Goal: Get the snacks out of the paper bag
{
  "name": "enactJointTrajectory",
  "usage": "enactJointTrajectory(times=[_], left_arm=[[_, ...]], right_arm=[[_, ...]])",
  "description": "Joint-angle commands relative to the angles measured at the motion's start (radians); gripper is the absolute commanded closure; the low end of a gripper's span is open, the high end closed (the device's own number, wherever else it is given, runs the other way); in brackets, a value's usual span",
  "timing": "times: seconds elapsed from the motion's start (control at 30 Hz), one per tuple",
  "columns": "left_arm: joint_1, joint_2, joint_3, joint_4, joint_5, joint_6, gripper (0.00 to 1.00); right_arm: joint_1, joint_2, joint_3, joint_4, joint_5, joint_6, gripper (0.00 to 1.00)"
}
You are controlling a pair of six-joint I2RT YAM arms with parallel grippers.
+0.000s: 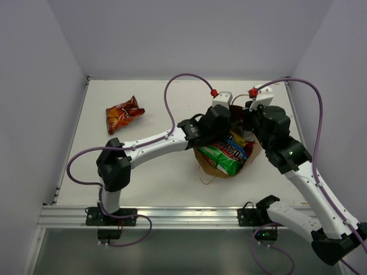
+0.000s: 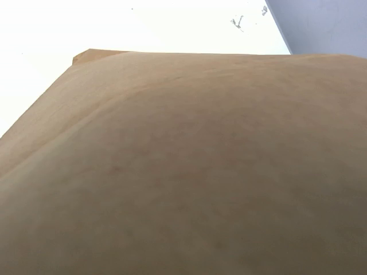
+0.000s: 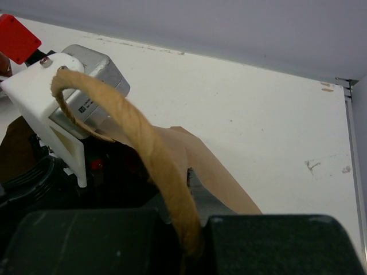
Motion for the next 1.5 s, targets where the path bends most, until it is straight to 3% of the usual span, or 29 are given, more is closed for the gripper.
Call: enactJointTrajectory(times=[0.0,0.2,0.4,0.53,0.7,0.8,0.93,1.2,1.4,1.43,1.47], left_arm=[[0.009,-0.034,0.027,0.051,0.010,-0.018,0.89],[0.009,-0.258,-0.087,0.046,0.018,0.022,0.94],[0.009,-0.485,-0.111,-0.104,0.104,0.055,0.94],[0.027,-0.612,-0.099,-0.294,0.063,0.114,0.94],[0.266,-0.730,-0.266,-0.376,-0.022,0.155,0.98],[0.438,-0.725,-0.370,-0.322,0.053,0.180,0.98],[0.628,-0.587,-0.531,-0.192,0.151,0.207,1.00],[0.780,-0.257,-0.631,-0.005,0.243,0.138,1.00],[0.779,-0.350,-0.664,0.011,0.322,0.111,0.51],[0.779,-0.379,-0.662,0.003,0.328,0.111,0.34],[0.779,-0.410,-0.658,-0.006,0.334,0.111,0.25]], right_arm=[[-0.001,-0.028,-0.008,0.021,0.009,0.020,1.00],[-0.001,-0.032,-0.032,0.026,0.030,0.009,1.00],[-0.003,-0.031,-0.042,0.028,0.061,-0.009,1.00],[-0.001,-0.034,-0.043,0.028,0.065,-0.012,1.00],[-0.001,-0.041,-0.040,0.026,0.072,-0.012,1.00],[-0.001,-0.038,-0.034,0.020,0.064,-0.012,1.00],[-0.001,-0.037,-0.035,0.014,0.062,-0.011,1.00],[-0.001,-0.046,-0.061,0.017,0.047,0.001,1.00],[-0.001,-0.052,-0.077,0.028,0.045,-0.005,1.00],[-0.001,-0.052,-0.077,0.029,0.045,-0.008,1.00],[-0.001,-0.051,-0.075,0.029,0.045,-0.009,1.00]])
